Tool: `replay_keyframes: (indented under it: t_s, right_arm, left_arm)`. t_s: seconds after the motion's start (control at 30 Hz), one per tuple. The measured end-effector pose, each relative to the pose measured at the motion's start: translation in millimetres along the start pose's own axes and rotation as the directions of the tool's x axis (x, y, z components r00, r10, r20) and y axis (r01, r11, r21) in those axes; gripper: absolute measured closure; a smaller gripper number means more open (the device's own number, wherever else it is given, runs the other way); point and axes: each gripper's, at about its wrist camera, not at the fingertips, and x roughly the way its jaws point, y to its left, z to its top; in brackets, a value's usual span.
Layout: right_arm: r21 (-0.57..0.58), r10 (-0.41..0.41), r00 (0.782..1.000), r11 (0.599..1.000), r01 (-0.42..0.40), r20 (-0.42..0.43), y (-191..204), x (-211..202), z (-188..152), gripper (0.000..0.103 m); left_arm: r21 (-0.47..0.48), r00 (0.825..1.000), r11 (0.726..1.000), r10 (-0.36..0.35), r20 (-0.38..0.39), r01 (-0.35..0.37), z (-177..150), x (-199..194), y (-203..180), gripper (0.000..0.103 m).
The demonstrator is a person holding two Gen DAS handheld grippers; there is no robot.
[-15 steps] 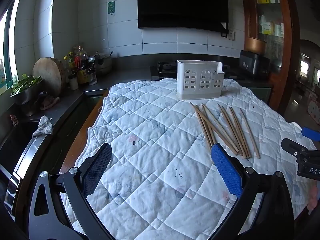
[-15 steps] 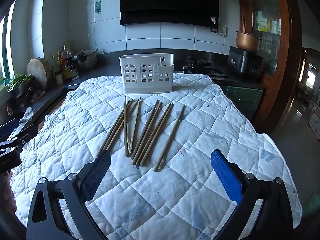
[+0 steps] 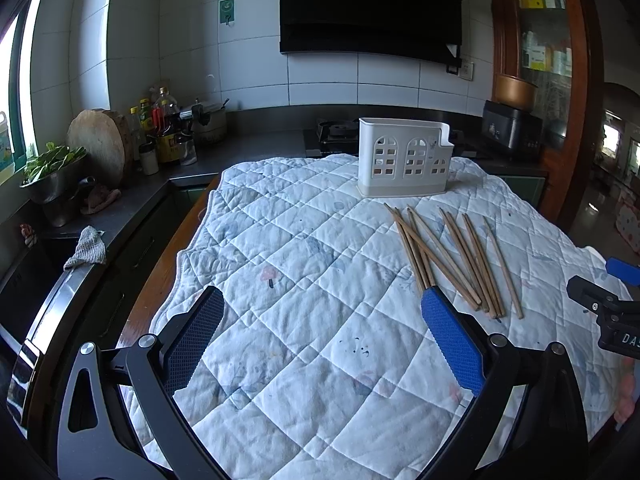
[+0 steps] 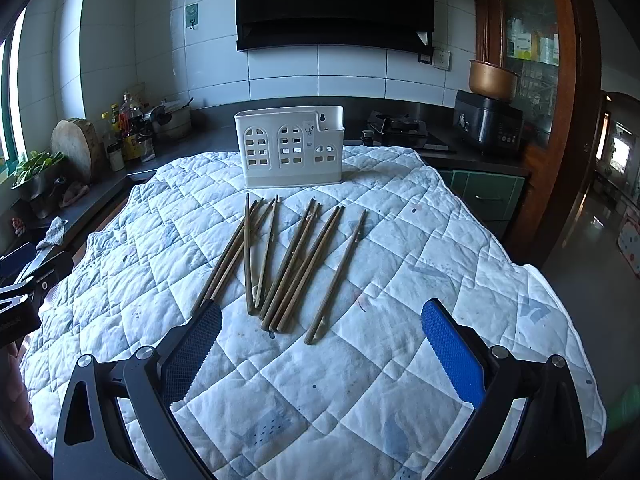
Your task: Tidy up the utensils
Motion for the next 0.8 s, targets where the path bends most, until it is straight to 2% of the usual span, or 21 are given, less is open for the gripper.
replay_keyframes:
  t_s: [0.43, 0.57, 0.8]
  right_arm:
    - [0.008, -0.001, 1.000, 1.000, 0.001, 0.010, -1.1, -3.0, 2.7, 0.006]
    - [0.013, 0.001, 1.000, 1.000, -0.001, 0.019, -3.0, -6.9, 2.5, 0.006]
    - [0.017, 0.004, 1.000, 1.000, -0.004, 0.022, -3.0, -7.5, 4.0, 0.006]
  left_arm:
    - [0.015, 1.000, 1.000, 0.006, -0.006, -0.006, 6.8, -7.9, -2.9, 0.005]
    - [-0.036, 0.999, 0.999, -0.024, -0.026, 0.023, 8.7, -9.7, -1.3, 0.005]
    - [-0.019, 1.000, 1.000, -0.015, 0.022, 0.015, 11.9, -16.1, -3.0, 0.005]
